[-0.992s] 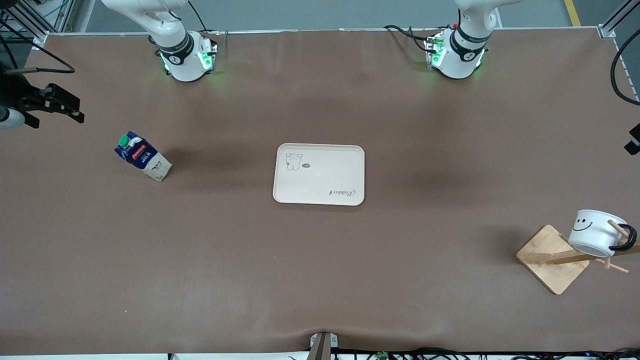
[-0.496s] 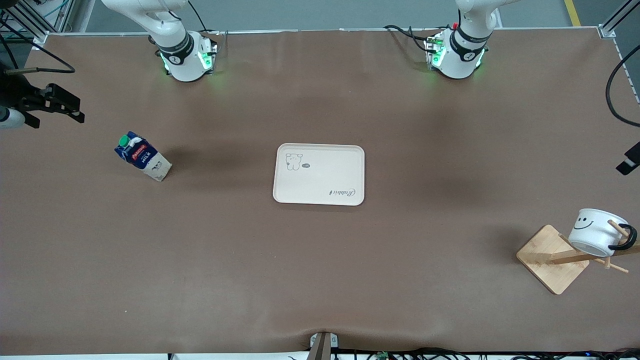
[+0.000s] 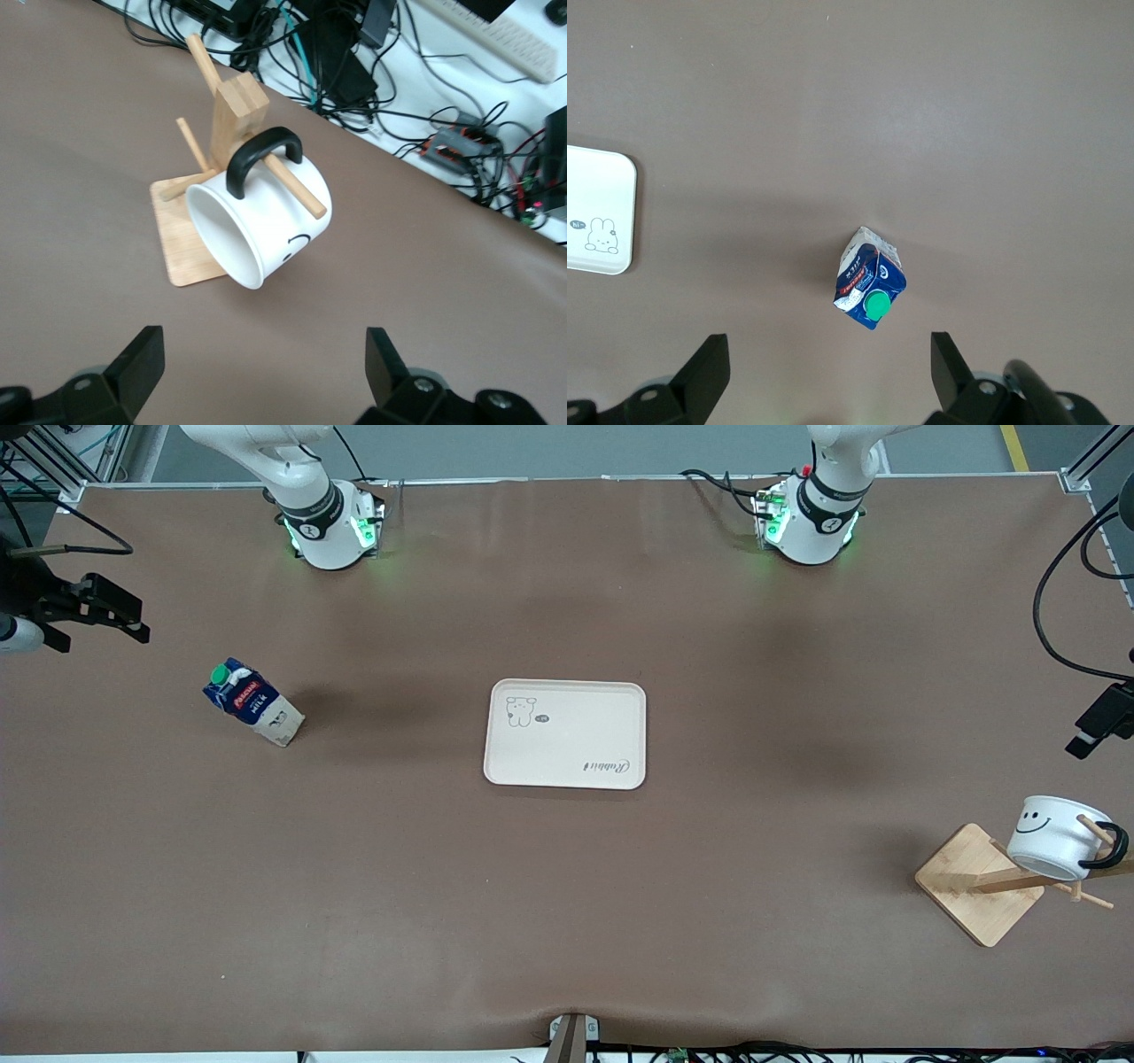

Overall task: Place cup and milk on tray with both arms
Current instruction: 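Reach the right gripper to the carton while the left gripper reaches the mug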

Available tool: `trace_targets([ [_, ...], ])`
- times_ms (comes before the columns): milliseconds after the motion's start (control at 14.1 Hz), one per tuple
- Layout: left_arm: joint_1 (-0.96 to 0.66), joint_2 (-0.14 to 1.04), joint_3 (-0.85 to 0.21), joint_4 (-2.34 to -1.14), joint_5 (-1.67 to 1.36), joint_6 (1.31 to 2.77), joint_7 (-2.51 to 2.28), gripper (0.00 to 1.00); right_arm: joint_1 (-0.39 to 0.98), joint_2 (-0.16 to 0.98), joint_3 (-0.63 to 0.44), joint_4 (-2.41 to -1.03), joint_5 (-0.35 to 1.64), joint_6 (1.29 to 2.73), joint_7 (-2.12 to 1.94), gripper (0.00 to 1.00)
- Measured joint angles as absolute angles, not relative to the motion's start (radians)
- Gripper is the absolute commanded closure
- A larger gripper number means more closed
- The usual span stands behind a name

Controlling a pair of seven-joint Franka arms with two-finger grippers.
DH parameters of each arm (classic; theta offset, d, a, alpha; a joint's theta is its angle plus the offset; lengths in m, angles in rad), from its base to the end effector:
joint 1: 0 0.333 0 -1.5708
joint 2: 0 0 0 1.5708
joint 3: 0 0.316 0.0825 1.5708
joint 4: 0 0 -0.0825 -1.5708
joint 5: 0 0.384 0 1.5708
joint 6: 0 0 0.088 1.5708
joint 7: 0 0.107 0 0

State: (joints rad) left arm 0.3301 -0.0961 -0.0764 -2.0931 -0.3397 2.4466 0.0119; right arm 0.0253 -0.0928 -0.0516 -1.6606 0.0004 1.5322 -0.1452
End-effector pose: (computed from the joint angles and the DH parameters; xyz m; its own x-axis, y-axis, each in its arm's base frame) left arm 0.5438 0.1395 0.5136 0.7950 0.4562 0.3998 0.3615 -0.8856 0.2917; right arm 0.5206 -0.0149 0.6288 0.9923 0.1190 -0.0346 0.1188 -0.9929 -0.0103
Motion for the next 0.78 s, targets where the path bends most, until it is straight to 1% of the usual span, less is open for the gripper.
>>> trace_targets([
  [212,0.335,-0.066,-0.076,-2.107,-0.461,2.499,0.076,0.00,0.025,-0.092,-0.052,-1.661,0.000,1.532,-0.145,0.00],
  [496,0.337,0.016,-0.076,-2.109,-0.605,2.618,0.197,0.00,0.025,-0.069,-0.048,-1.660,0.003,1.535,-0.145,0.00],
  [708,0.337,0.067,-0.077,-2.107,-0.786,2.674,0.343,0.00,0.025,-0.053,-0.046,-1.658,0.004,1.538,-0.145,0.00],
  [779,0.337,0.079,-0.078,-2.106,-0.848,2.683,0.397,0.03,0.025,-0.053,-0.046,-1.658,0.004,1.538,-0.145,0.00],
])
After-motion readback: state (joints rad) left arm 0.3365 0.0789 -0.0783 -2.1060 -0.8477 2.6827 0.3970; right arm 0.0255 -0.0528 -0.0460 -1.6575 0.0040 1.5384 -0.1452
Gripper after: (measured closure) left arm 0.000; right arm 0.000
